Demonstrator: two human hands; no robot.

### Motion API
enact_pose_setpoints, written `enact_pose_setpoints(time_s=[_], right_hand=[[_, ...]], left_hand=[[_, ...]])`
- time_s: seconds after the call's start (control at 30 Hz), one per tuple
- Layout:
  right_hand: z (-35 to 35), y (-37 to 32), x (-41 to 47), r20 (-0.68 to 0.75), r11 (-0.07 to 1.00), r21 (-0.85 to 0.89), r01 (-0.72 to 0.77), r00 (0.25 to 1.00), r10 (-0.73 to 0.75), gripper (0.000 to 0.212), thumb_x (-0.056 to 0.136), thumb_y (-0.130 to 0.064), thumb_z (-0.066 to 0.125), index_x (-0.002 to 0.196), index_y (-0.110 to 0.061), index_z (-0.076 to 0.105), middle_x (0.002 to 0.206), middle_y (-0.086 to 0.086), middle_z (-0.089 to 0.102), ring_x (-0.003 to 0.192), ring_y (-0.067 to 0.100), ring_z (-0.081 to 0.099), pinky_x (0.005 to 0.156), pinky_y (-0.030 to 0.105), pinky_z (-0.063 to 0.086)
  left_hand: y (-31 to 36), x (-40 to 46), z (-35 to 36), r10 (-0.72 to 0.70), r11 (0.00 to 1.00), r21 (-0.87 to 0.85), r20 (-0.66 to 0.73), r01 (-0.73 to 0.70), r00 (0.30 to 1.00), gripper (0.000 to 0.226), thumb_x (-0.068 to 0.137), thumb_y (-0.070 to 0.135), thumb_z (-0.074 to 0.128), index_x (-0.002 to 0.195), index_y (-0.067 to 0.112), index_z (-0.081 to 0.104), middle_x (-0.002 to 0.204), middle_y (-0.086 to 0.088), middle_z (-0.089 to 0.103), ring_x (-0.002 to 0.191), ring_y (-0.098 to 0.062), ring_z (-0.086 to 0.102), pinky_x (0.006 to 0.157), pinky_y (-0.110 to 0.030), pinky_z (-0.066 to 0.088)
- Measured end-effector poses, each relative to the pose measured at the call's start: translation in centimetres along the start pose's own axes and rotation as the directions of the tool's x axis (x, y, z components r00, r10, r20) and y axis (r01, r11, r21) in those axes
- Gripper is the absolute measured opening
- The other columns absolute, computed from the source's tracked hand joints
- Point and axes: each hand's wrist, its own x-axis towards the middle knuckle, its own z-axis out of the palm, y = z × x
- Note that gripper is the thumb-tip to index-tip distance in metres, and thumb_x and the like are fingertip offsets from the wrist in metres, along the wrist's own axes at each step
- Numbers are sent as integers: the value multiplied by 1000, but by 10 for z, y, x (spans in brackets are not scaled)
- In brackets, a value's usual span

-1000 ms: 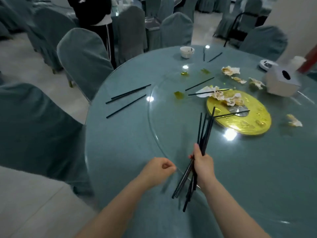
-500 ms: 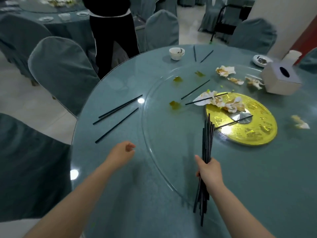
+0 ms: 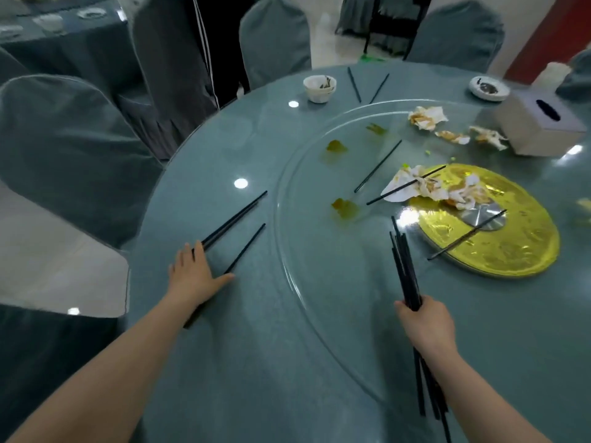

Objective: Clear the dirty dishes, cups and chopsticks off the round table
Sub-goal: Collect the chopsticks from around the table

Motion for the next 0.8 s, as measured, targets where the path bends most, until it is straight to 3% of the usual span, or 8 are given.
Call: enact_pose_setpoints(time_s=[0.1,0.2,0.3,0.37,0.5,0.8], right_hand=[[-3,-12,16,-147,997,-23,-75,987,70,20,88,-29,58,89,-9,62,64,3,56,63,29,53,57,32,41],[-8,-24,36,-248,991,10,-131,960,130,22,88,-26,56,97,-7,63,71,10,59,67,32,53,62,35,43],[-13,-33,57,-279,981,53,-185,941,192,26,91,-28,54,104,-6,61,82,12,62,75,35,57,65,37,47],[-15,-39,71,-291,976,56,-209,932,216,30,92,-31,54,106,-5,60,84,13,61,75,35,57,63,36,45],[-16,-51,92,-283,968,48,-245,926,248,34,92,-36,57,105,-4,54,86,13,60,80,37,59,69,45,52],[-13,-47,107,-267,930,92,-357,891,368,48,94,-31,54,125,1,34,117,28,57,106,47,55,86,55,49]], left_hand=[[-3,22,3,41,998,50,-42,-39,998,99,82,66,52,148,4,11,151,-20,20,138,-36,21,112,-44,26],[4,34,3,148,978,165,-137,-124,980,52,92,44,50,123,2,42,125,-19,45,114,-34,43,94,-40,42],[18,42,3,167,982,107,-107,-156,980,12,94,13,44,101,4,44,108,-19,54,95,-32,50,81,-38,43],[28,47,-2,107,992,65,-35,-105,994,10,92,8,43,101,4,42,111,-20,52,97,-33,51,81,-38,43],[43,61,-8,-19,993,117,101,7,995,39,90,17,50,121,-4,41,126,-22,43,112,-37,49,92,-40,46],[45,77,-7,-96,995,40,110,92,989,21,97,14,41,110,-2,45,115,-20,51,95,-29,52,78,-34,44]])
